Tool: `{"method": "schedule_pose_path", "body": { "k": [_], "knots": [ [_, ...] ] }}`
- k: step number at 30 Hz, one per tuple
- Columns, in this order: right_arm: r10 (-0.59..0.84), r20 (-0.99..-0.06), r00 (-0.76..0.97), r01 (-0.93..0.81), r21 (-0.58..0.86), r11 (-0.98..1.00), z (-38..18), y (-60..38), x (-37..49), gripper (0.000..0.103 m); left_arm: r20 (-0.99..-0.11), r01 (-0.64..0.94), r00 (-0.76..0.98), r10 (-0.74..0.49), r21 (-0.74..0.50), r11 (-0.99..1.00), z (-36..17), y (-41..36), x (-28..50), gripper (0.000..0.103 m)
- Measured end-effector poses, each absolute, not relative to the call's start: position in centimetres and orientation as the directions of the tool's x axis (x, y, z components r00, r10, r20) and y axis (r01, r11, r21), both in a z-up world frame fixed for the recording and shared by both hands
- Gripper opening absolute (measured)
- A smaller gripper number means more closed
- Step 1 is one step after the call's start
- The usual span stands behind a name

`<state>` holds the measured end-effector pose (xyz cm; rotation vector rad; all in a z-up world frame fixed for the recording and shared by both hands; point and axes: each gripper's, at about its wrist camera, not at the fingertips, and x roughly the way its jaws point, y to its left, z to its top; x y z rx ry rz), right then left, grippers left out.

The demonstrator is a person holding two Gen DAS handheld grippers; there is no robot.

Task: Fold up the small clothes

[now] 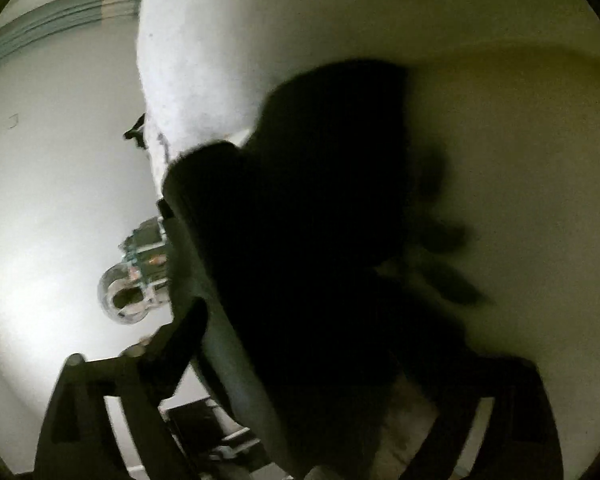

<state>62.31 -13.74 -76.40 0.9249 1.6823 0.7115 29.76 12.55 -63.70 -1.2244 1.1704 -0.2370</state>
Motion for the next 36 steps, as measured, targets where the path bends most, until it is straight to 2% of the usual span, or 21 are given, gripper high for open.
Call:
{"method": "schedule_pose_path", "body": {
  "k": [3,4,5,6,7,8,13,17,19,22,24,25,26,27,28,32,36],
  "knots": [
    [0.851,-0.505,-0.146,0.220,0.822,0.526,-76.4,-13.2,62.7,0.096,-0.587,-0.480,0.540,-0.604,-0.804,0.352,-64.9,12.0,31.8,0.079],
    [0.844,-0.517,-0.144,0.196,0.821,0.537,-76.2,-12.9,62.7,0.088,-0.589,-0.491,0.573,-0.570,-0.804,0.336,-64.7,12.1,32.0,0.078],
    [0.829,-0.540,-0.144,0.170,0.812,0.559,-75.9,-12.6,62.5,0.058,-0.604,-0.502,0.584,-0.543,-0.794,0.343,-64.3,12.1,32.3,0.068],
    [0.814,-0.560,-0.154,0.166,0.798,0.580,-76.1,-12.2,62.2,0.035,-0.626,-0.503,0.578,-0.523,-0.778,0.376,-63.6,12.2,32.6,0.043],
    [0.813,-0.567,-0.132,0.172,0.794,0.582,-75.9,-12.3,61.6,0.025,-0.636,-0.491,0.570,-0.520,-0.771,0.406,-62.9,12.3,32.8,0.039],
    [0.814,-0.571,-0.108,0.173,0.795,0.581,-75.6,-12.6,61.4,0.022,-0.637,-0.479,0.566,-0.524,-0.771,0.420,-62.3,12.4,32.9,0.037],
    [0.829,-0.550,0.097,0.265,0.817,0.511,-71.7,-16.7,56.0,0.018,-0.663,-0.399,0.507,-0.551,-0.747,0.531,-58.4,13.3,34.8,0.030],
    [0.774,-0.562,0.291,0.370,0.813,0.450,-67.3,-23.3,46.5,0.018,-0.628,-0.280,0.455,-0.631,-0.774,0.568,-55.2,12.8,37.7,0.027],
    [0.727,-0.582,0.364,0.425,0.798,0.427,-65.4,-26.2,40.9,0.018,-0.599,-0.194,0.389,-0.700,-0.796,0.573,-53.9,11.0,39.2,0.027],
    [0.641,-0.640,0.424,0.529,0.749,0.398,-63.3,-29.6,31.4,0.018,-0.588,-0.056,0.190,-0.786,-0.806,0.590,-54.4,5.8,39.7,0.028],
    [0.591,-0.694,0.411,0.594,0.696,0.404,-63.8,-30.4,26.0,0.018,-0.638,0.004,0.016,-0.770,-0.770,0.638,-56.7,1.7,39.3,0.032],
    [0.582,-0.718,0.380,0.627,0.663,0.409,-64.8,-29.8,24.4,0.022,-0.663,0.020,-0.054,-0.747,-0.748,0.663,-58.0,0.1,38.5,0.040],
    [0.581,-0.740,0.338,0.670,0.623,0.404,-66.1,-29.7,22.9,0.025,-0.712,0.038,-0.133,-0.690,-0.699,0.714,-59.8,-1.6,37.5,0.053],
    [0.601,-0.746,0.286,0.721,0.581,0.378,-68.1,-29.9,21.0,0.028,-0.739,0.048,-0.172,-0.652,-0.667,0.744,-60.9,-2.5,36.6,0.058],
    [0.619,-0.747,0.242,0.748,0.550,0.371,-69.4,-29.9,19.9,0.040,-0.759,0.060,-0.184,-0.625,-0.643,0.763,-61.4,-3.0,35.6,0.060],
    [0.659,-0.733,0.170,0.761,0.522,0.385,-70.3,-30.6,17.4,0.054,-0.746,0.000,-0.069,-0.662,-0.664,0.748,-59.2,-1.1,33.9,0.063],
    [0.654,-0.755,0.046,0.708,0.486,0.512,-67.4,-31.7,16.7,0.056,-0.811,-0.028,0.079,-0.580,-0.583,0.812,-56.1,2.3,31.3,0.064]
  ]
}}
